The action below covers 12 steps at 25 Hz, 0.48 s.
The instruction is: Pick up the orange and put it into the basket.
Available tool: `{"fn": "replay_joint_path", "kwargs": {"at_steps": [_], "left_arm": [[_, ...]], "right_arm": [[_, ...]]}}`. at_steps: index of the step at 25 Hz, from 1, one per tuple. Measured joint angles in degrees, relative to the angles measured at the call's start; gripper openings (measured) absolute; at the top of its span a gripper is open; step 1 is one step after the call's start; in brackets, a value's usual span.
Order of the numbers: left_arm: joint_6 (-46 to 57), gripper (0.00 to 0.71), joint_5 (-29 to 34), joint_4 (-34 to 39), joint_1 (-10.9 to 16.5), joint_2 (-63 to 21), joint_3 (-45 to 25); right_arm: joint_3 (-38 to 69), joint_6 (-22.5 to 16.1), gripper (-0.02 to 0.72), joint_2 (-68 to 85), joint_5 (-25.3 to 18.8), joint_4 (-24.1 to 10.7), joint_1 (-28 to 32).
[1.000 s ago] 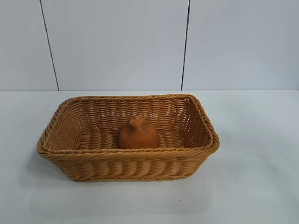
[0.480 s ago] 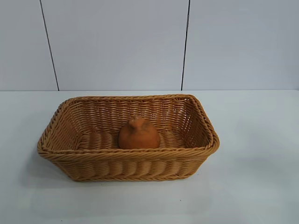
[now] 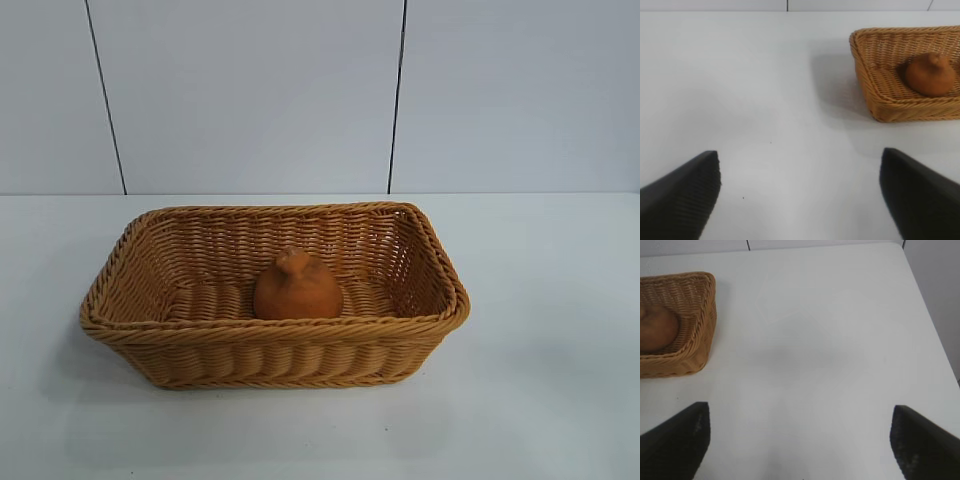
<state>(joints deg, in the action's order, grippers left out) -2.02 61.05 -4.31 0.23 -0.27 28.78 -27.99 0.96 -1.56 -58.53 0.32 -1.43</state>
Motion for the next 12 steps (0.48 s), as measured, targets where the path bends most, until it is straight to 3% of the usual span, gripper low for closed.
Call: {"fn": "replay_joint_path", "kwargs": {"at_steps": [12], "left_arm": [[0.0, 0.615, 0.0, 0.0, 0.0, 0.0, 0.0]], "right_arm": [[0.0, 0.0, 0.674, 1.9, 0.0, 0.2, 0.0]]}}
